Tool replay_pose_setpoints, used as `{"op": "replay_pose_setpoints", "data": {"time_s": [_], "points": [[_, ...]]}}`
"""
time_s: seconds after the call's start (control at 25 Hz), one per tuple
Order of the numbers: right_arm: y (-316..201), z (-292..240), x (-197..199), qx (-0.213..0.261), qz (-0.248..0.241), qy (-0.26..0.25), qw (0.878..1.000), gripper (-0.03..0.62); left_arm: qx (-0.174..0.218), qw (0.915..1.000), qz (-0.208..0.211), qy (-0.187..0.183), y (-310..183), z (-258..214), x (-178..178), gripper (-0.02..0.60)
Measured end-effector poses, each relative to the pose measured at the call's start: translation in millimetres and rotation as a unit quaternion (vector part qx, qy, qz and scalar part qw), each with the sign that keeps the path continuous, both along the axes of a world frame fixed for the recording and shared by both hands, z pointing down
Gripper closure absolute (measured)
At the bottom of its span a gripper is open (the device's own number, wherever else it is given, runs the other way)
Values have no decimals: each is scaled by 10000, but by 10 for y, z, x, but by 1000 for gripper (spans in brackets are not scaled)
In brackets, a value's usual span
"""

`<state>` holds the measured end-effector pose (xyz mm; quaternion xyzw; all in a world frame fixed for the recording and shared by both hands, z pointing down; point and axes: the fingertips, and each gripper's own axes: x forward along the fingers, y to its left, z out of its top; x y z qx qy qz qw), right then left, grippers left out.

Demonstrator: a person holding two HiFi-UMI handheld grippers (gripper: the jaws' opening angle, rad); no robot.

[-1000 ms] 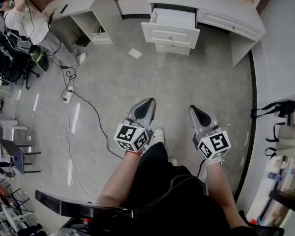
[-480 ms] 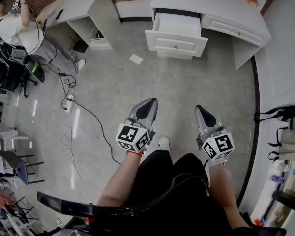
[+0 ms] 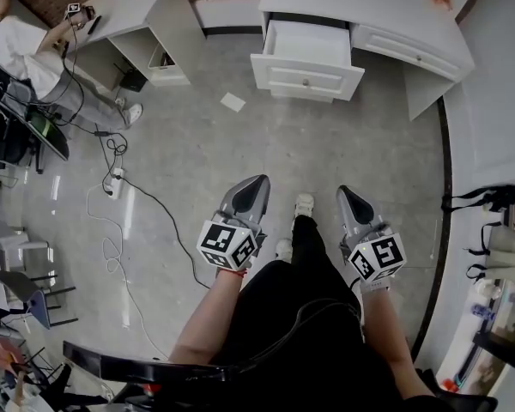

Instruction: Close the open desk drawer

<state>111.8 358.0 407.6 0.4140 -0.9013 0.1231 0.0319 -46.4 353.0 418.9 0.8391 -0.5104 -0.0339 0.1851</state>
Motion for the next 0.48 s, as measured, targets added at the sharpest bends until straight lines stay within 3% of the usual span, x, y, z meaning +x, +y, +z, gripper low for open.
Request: {"op": "replay_pose_setpoints", "data": {"time_s": [0.48], "points": [[-804,132,-253,-91,-76,-130,9998,592,-101,9998,-177,-65,-698,79,-267,578]]}}
